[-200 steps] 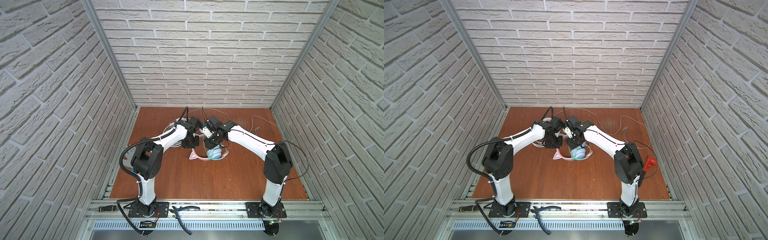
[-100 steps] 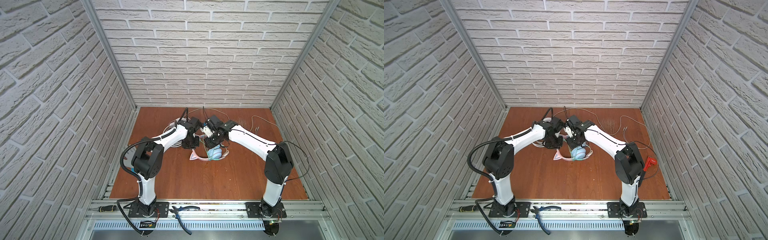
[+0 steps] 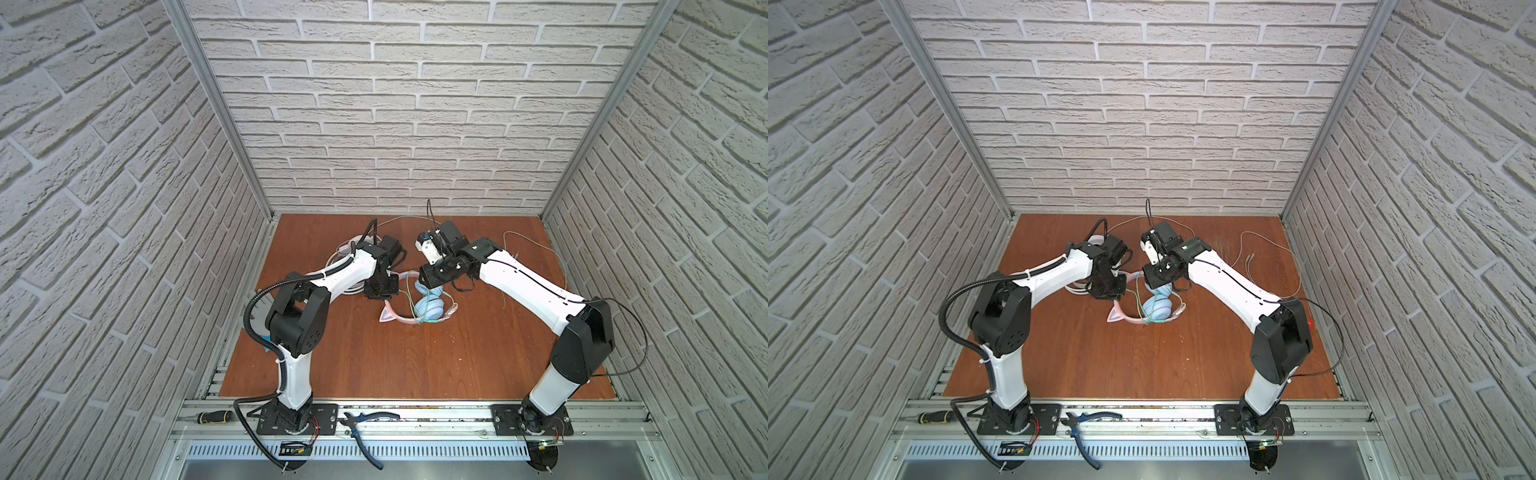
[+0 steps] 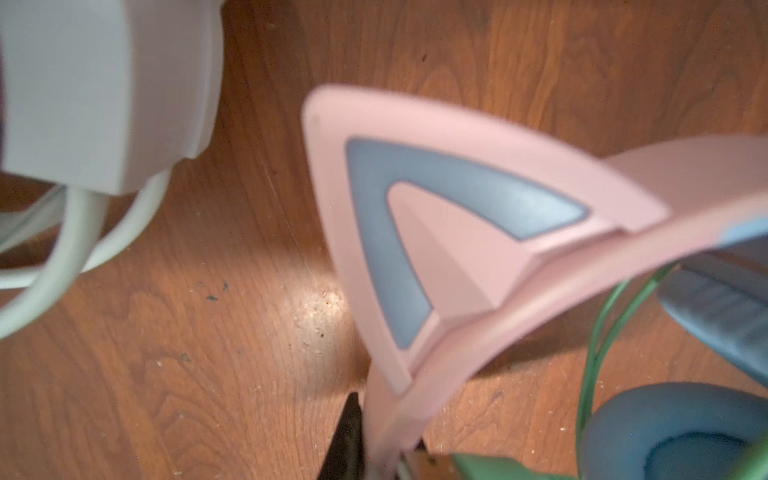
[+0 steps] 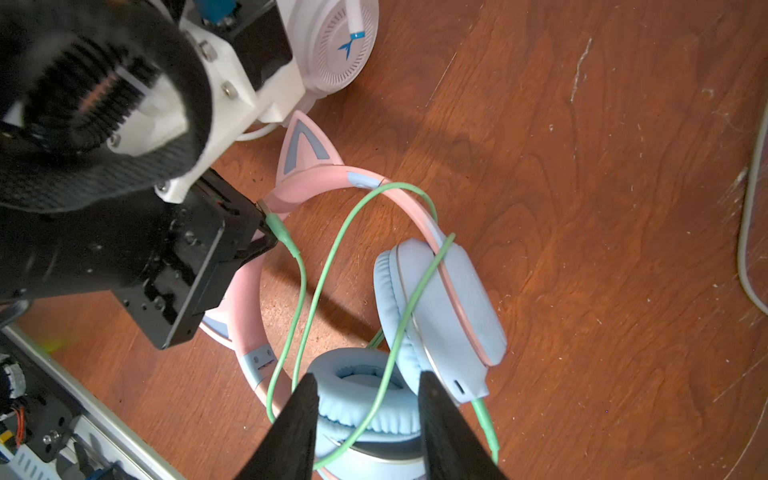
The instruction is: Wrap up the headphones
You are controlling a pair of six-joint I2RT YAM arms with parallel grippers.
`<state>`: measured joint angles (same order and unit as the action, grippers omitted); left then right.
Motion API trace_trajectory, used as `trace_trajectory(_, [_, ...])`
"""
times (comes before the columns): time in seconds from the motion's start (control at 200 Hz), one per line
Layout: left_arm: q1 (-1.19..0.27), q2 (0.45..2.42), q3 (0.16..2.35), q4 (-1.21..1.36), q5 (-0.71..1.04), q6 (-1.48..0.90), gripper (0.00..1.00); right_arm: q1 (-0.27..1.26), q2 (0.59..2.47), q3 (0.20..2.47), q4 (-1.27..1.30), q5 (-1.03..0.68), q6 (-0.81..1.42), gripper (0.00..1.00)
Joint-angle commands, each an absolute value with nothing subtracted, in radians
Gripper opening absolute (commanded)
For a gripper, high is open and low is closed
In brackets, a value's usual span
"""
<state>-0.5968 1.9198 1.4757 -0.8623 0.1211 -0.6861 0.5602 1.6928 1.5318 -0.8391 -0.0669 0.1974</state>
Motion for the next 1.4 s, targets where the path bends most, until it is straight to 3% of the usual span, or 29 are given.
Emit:
trace_trajectory(0.0, [-0.595,1.897,1.481,-0.869,0.156,-0.691,0.00,0.536,1.626,1.490,-0.802,-0.047,0.239,0.46])
trace_trajectory(0.46, [-0.572,1.765,1.390,-0.905,0.125,-0.658,0.00,0.477,1.404,1.259,-0.707,0.000,0.288,0.75])
trace_trajectory(0.52, [-0.567,1.744,1.362,-0.903,0.124,-0.653,0.00,0.475,1.398,1.247,-0.712,-0.003,0.290,0.86])
trace_trajectory(0.81, [-0.533,1.665,1.207,-0.874,0.109,-0.660,0.00,0.475,1.396,1.220,-0.709,-0.021,0.296,0.93])
trace_trajectory(0.87, [-0.525,1.649,1.179,-0.865,0.107,-0.660,0.00,0.475,1.398,1.221,-0.710,-0.023,0.293,1.00])
trace_trajectory(1.395, [-0.411,1.617,0.998,-0.759,0.060,-0.592,0.00,0.475,1.425,1.230,-0.710,-0.029,0.291,1.00])
